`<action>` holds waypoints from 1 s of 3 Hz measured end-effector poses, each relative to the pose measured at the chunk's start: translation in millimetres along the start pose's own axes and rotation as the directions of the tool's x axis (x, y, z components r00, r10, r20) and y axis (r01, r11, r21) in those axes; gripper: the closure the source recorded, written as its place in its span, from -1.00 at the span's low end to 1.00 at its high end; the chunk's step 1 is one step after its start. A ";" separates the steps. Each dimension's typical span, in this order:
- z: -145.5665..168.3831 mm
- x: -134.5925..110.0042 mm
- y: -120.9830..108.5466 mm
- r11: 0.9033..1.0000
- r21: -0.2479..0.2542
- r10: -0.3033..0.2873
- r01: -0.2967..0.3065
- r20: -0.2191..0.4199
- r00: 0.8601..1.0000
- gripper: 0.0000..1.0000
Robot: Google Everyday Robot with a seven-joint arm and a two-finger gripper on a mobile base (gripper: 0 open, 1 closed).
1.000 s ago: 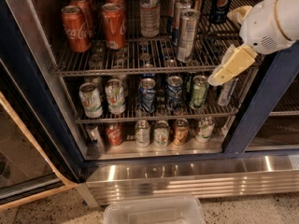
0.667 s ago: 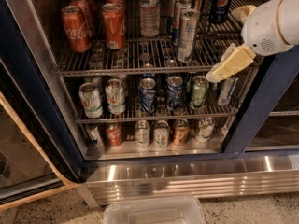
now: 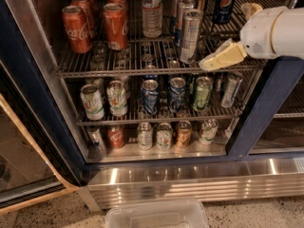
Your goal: Pick pepsi can from top shelf of fridge
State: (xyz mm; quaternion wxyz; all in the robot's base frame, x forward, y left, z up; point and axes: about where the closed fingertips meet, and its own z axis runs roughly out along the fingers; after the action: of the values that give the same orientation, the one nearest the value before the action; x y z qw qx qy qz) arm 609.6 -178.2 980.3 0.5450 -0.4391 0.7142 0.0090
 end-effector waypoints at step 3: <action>6.9 -9.9 -18.8 0.994 0.099 0.031 -0.036 0.051 0.998 -1.00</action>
Offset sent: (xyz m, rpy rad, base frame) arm 0.0086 -0.0038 0.0125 0.0111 -0.0476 -0.0331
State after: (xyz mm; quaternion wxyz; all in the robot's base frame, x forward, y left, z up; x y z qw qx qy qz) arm 627.1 -180.2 994.0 0.5836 -0.3991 0.7072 -0.0066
